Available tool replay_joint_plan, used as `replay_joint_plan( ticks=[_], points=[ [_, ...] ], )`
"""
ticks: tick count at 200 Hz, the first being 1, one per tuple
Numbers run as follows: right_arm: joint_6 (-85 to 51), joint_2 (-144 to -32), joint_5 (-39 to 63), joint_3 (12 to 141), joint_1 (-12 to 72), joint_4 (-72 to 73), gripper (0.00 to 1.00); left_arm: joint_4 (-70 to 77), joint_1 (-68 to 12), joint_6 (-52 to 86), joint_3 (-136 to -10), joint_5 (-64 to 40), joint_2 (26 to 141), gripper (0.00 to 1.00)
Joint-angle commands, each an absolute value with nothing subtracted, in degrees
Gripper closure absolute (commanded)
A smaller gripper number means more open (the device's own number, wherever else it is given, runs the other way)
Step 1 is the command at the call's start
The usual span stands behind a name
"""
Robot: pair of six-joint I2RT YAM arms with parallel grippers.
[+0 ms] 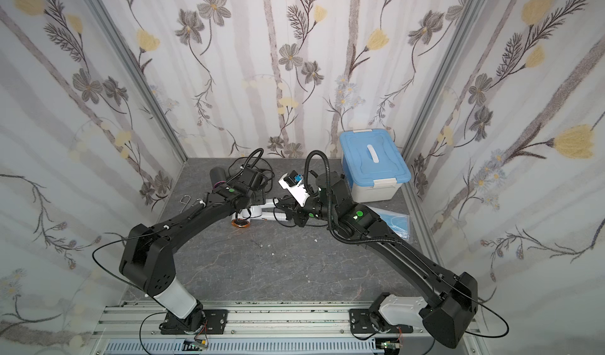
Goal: Wrap the cord around the hair dryer
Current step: Wrap the power cord around the hair dryer.
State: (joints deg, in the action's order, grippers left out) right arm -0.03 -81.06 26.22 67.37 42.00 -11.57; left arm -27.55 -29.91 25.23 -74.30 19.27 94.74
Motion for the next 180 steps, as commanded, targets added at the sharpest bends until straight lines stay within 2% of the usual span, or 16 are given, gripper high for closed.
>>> replay_joint_plan(
  ticks=[1, 72, 144, 180],
  points=[
    [-3.82, -80.81, 30.6, 63.16, 42.23, -4.85, 1.0, -22.68, -28.69, 29.59, -74.74, 14.72, 93.5, 1.0],
    [-6.07, -81.6, 32.48, 59.72, 43.86, -2.54, 1.0, -17.96, -26.19, 35.33, -75.86, 2.94, 96.6, 1.0],
    [-9.27, -81.04, 43.48, 60.77, 46.21, 2.54, 1.0, -22.95, -26.45, 33.15, -79.51, 9.76, 101.25, 1.0],
    [-8.14, -81.87, 42.16, 63.62, 45.51, 1.89, 1.0, -26.21, -28.36, 27.57, -80.37, 11.95, 102.55, 1.0]
  ],
)
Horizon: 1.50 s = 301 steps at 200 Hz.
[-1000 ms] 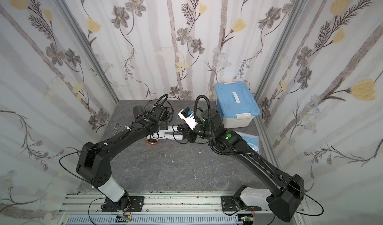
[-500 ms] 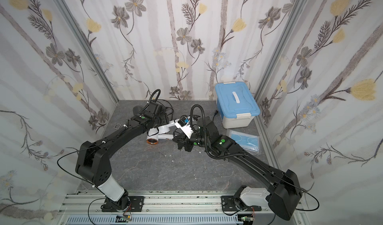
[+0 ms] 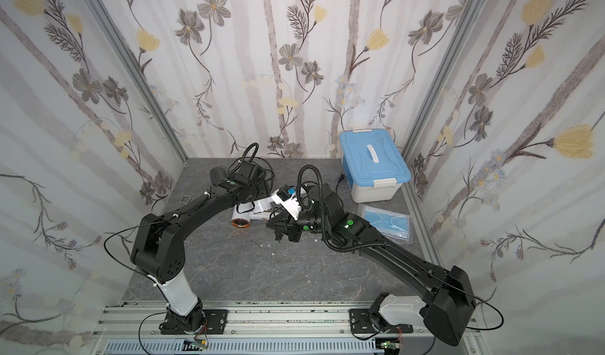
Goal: Wrap the cord around the hair dryer
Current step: Wrap the power cord around the hair dryer.
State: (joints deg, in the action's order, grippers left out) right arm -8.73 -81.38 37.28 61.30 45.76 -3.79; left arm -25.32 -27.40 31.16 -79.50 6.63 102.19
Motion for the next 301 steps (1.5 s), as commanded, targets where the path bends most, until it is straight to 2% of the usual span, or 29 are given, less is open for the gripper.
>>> replay_joint_plan(
  ticks=[1, 17, 33, 92, 159, 195, 217, 249, 301],
  points=[
    [-8.07, -81.94, 42.09, 63.76, 45.43, 1.78, 1.0, -26.33, -28.42, 27.32, -80.35, 11.95, 102.56, 1.0],
    [-6.75, -82.83, 39.44, 65.65, 44.89, -0.33, 1.0, -28.17, -29.28, 23.55, -80.05, 12.43, 101.79, 1.0],
    [-6.81, -83.6, 38.75, 66.24, 40.39, -0.93, 1.0, -28.53, -30.04, 19.48, -78.31, 11.73, 99.95, 1.0],
    [-0.23, -89.44, 38.32, 69.56, 30.75, -6.56, 1.0, -32.55, -31.79, 6.73, -74.96, -3.82, 94.64, 1.0],
    [2.18, -99.61, 47.36, 70.32, 23.79, -2.69, 1.0, -25.16, -32.09, 3.92, -67.41, -27.58, 84.98, 1.0],
    [5.37, -101.73, 45.35, 69.24, 22.17, -2.72, 1.0, -18.91, -30.56, 7.57, -63.78, -31.98, 77.91, 1.0],
    [5.47, -101.88, 44.77, 66.53, 22.06, -0.74, 1.0, -16.35, -29.19, 11.41, -63.5, -30.97, 75.31, 1.0],
    [2.04, -101.87, 45.65, 61.04, 22.14, 5.0, 1.0, -13.8, -28.2, 18.26, -64.39, -24.23, 73.36, 1.0],
    [-7.54, -101.24, 46.53, 50.92, 23.3, 18.64, 1.0, -15.07, -28.04, 27.95, -67.02, -3.3, 74.6, 1.0]
  ],
)
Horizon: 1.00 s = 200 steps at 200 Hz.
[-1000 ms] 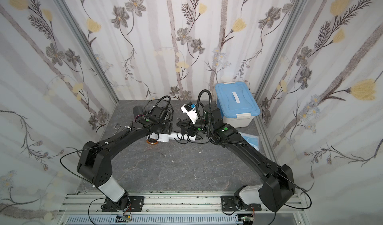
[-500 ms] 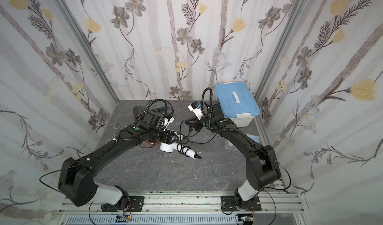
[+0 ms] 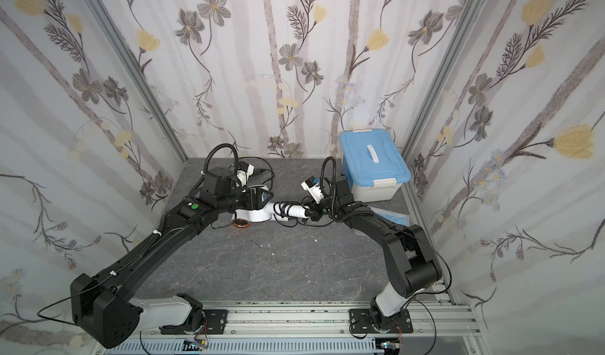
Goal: Wrap the cord around the hair dryer
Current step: Wrap the power cord around the hair dryer.
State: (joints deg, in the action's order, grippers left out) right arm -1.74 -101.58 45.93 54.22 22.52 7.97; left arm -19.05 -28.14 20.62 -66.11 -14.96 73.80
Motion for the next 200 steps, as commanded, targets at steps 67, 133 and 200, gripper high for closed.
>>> replay_joint_plan(
  ticks=[67, 133, 200],
  points=[
    [-21.58, -104.23, 47.39, 40.69, 27.6, 41.4, 1.0, -7.03, -30.98, 44.63, -60.28, 18.64, 79.46, 1.0],
    [-24.1, -101.28, 38.03, 35.67, 33.91, 45.83, 1.0, -13.05, -34.02, 43.09, -61.0, 39.33, 83.42, 1.0],
    [-20.18, -97.96, 28.59, 39.91, 41.24, 33.49, 1.0, -16.81, -34.79, 40.8, -62.61, 45.34, 87.18, 1.0]
  ],
)
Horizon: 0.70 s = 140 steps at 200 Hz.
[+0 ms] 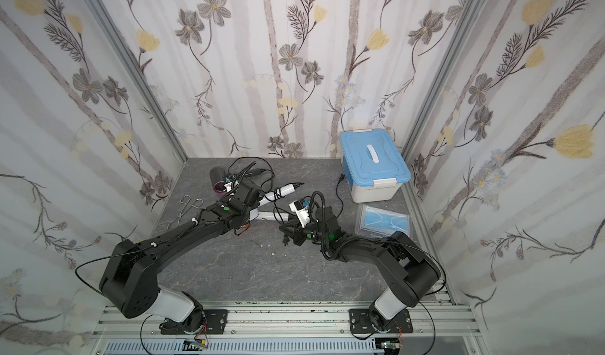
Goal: Wrap the cord around the hair dryer
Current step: Wrap the power cord around the hair dryer.
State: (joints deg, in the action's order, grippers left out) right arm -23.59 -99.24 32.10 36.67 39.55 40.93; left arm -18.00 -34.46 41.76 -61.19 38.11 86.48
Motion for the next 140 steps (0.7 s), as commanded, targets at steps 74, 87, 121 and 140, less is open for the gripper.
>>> replay_joint_plan(
  ticks=[74, 87, 121, 140],
  points=[
    [-8.98, -99.7, 20.93, 64.44, 40.62, -6.56, 1.0, -22.92, -35.1, 30.08, -63.53, 39.71, 87.64, 1.0],
    [-6.46, -101.25, 21.11, 68.67, 40.26, -11.57, 1.0, -22.73, -34.99, 26.29, -63.65, 35.32, 87.96, 1.0],
    [-1.32, -104.11, 19.84, 75.69, 38.18, -18.54, 1.0, -26.31, -35.33, 17.94, -65.22, 23.93, 88.97, 1.0],
    [0.02, -104.45, 20.86, 77.59, 36.64, -19.55, 1.0, -29.52, -35.84, 14.47, -66.52, 18.64, 89.48, 1.0]
  ],
)
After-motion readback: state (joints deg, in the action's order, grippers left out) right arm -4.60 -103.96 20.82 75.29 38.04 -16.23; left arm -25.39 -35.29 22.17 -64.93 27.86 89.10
